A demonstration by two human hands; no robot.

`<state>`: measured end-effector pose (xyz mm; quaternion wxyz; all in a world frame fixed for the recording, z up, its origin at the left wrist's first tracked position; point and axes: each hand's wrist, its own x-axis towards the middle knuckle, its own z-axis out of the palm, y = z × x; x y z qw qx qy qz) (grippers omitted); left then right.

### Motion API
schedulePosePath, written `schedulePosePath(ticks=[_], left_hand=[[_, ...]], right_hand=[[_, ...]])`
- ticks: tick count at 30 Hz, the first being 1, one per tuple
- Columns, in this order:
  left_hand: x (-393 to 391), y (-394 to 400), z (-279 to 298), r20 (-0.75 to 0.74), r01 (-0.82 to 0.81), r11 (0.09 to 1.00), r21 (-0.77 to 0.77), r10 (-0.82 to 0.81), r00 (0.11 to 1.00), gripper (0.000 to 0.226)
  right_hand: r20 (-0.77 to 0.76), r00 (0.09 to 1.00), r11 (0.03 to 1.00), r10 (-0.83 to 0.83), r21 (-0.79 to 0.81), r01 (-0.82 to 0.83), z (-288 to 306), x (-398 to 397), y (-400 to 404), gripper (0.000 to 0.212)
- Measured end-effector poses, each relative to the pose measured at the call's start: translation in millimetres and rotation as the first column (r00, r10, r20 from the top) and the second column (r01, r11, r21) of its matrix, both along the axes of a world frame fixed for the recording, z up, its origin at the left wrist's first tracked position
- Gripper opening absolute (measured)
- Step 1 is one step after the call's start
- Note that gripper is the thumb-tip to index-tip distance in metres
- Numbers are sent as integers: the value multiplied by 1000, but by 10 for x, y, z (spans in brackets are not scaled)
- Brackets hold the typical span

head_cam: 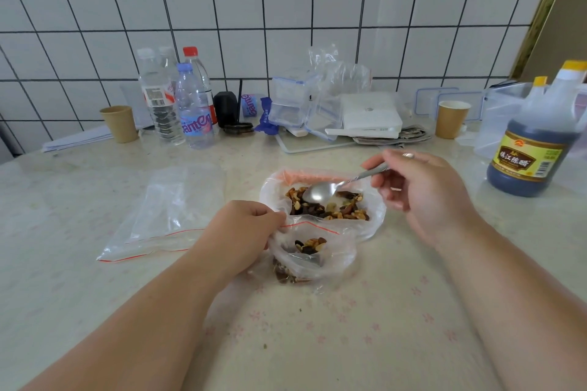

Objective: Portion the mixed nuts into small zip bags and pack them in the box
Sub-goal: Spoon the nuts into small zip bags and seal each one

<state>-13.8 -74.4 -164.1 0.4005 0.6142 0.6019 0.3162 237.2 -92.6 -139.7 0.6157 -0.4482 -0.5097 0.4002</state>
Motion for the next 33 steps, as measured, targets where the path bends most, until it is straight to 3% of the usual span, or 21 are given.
schedulePosePath(ticks=[3, 6, 12, 15, 21, 30, 33], left_hand=[[1, 3, -5, 2, -1, 1000, 2, 1, 1000, 32], [-6, -3, -7, -8, 7, 1000, 14, -7, 1000, 32], [-10, -15, -4, -11, 20, 999, 28, -20, 1000, 32], [-5, -17, -1, -12, 19, 999, 35, -18, 1000, 31], [-1, -17, 3, -8, 18, 999, 30, -17, 1000, 31], [-4, -3, -6, -28, 19, 1000, 22, -18, 999, 33], [-3, -4, -12, -32, 17, 1000, 24, -16, 999, 32]], right_hand=[[187, 962, 977, -198, -46, 210, -23, 9, 21, 27], [470, 830, 938, -300, -13, 346, -61, -32, 25, 24], [681, 715, 964, -157, -51, 260, -102, -91, 49, 24], [653, 742, 966, -149, -64, 251, -118, -46, 54, 26], [365, 897, 940, -249, -131, 315, -109, 43, 106, 34], [263, 954, 938, -145, -269, 217, -191, -16, 158, 29], [134, 977, 915, -168, -347, 205, -178, -10, 181, 28]])
